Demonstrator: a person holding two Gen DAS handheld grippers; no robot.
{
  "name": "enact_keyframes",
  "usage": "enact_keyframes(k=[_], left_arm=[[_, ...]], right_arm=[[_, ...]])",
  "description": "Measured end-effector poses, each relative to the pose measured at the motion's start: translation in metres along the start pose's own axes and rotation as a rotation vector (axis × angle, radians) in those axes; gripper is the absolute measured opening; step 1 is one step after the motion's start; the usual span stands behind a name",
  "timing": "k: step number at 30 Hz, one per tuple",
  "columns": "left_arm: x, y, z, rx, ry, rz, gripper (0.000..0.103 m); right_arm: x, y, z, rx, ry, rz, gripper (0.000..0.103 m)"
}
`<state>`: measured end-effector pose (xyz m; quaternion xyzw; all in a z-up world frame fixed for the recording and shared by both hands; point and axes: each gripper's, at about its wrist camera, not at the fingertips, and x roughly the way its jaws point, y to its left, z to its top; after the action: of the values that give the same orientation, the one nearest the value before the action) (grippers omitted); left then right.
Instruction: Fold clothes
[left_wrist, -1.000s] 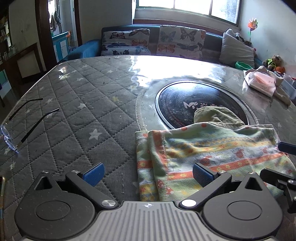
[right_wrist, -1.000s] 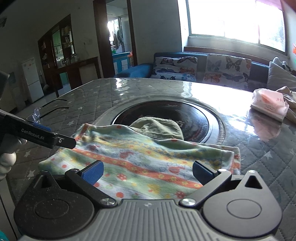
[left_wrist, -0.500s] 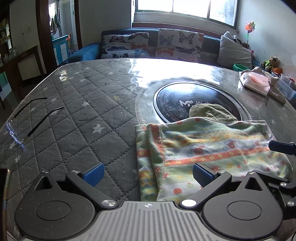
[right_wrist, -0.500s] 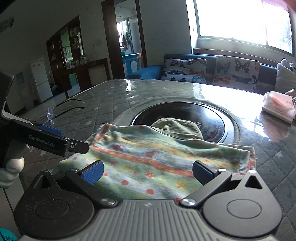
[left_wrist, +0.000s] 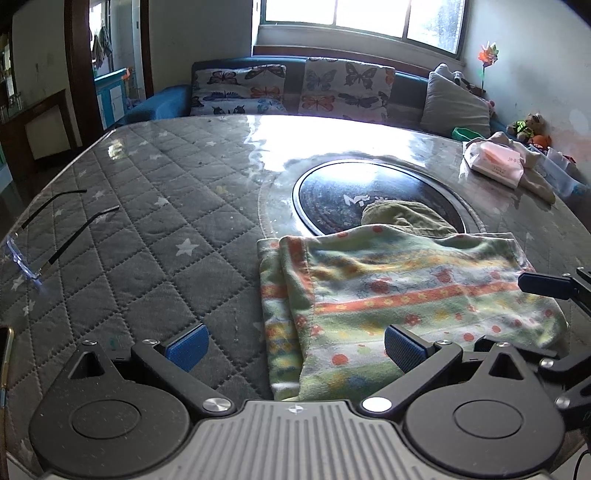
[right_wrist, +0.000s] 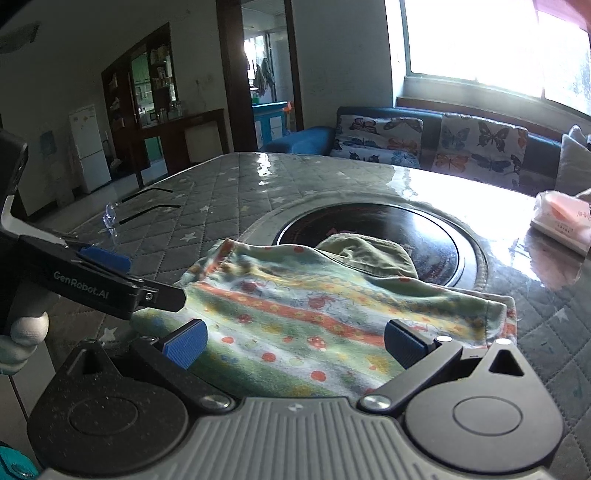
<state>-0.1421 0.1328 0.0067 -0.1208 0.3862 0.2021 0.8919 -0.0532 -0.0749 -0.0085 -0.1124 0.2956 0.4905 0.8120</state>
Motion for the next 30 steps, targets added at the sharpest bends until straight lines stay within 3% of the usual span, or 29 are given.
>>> enact_keyframes(k=[5,14,17,21,22,25,30], left_arm=[[0.005,0.020,0.005,-0.064,0.012,0.004,0.101],[0.020,0.054,0.006,-0.183,0.060,0.001,0.088],[0.021,0.062,0.007,-0.217,0.065,-0.024,0.088],[0.019,0.066,0.010,-0.246,0.060,-0.057,0.089],[0.018,0.067,0.011,-0.256,0.059,-0.069,0.089],[0.019,0.071,0.014,-0.298,0.063,-0.108,0.090],[0.018,0.074,0.017,-0.379,0.063,-0.158,0.096]], right_arm=[[0.007,0.010,0.005,-0.044,0.026,0.063,0.094],[0.030,0.079,0.008,-0.308,0.084,0.212,0.083],[0.041,0.102,0.004,-0.408,0.108,0.228,0.074],[0.052,0.121,-0.002,-0.509,0.116,0.169,0.055],[0.053,0.124,-0.003,-0.516,0.115,0.155,0.046],[0.053,0.123,-0.001,-0.502,0.111,0.138,0.029],[0.042,0.105,0.011,-0.371,0.076,0.190,0.019]])
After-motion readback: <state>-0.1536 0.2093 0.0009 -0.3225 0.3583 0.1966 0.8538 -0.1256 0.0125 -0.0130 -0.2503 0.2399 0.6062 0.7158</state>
